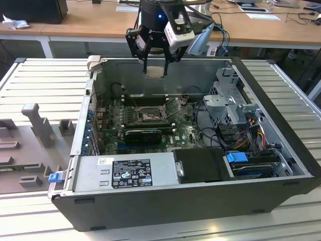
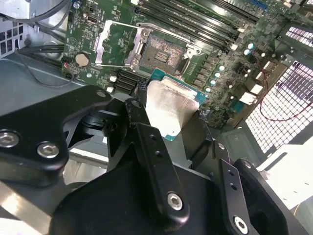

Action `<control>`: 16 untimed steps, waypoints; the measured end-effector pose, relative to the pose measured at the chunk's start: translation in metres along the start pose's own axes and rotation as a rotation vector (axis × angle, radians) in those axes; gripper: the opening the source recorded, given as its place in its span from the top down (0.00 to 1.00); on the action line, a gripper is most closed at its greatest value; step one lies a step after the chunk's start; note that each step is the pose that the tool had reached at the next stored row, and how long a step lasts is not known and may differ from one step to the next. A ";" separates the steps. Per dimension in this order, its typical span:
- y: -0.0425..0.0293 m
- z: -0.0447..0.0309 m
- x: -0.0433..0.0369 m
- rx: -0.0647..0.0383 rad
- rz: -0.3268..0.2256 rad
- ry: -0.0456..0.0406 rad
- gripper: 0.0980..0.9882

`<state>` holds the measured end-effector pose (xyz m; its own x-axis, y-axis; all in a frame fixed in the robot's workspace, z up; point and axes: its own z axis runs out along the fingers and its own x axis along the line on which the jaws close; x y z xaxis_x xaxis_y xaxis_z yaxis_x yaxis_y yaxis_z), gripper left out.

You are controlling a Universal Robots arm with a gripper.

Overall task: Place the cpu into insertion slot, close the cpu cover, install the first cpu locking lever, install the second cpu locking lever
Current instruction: 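Place the cpu into insertion slot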

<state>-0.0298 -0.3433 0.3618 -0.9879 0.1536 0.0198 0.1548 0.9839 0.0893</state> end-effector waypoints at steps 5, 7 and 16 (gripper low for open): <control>0.0000 0.0000 0.0000 -0.001 0.029 -0.0026 0.52; 0.0000 0.0000 0.0000 -0.001 0.038 -0.0034 0.52; 0.0000 0.0000 0.0000 -0.002 0.089 -0.0080 0.52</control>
<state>-0.0298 -0.3434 0.3618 -0.9703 0.2411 0.0198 0.2419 0.9662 0.0893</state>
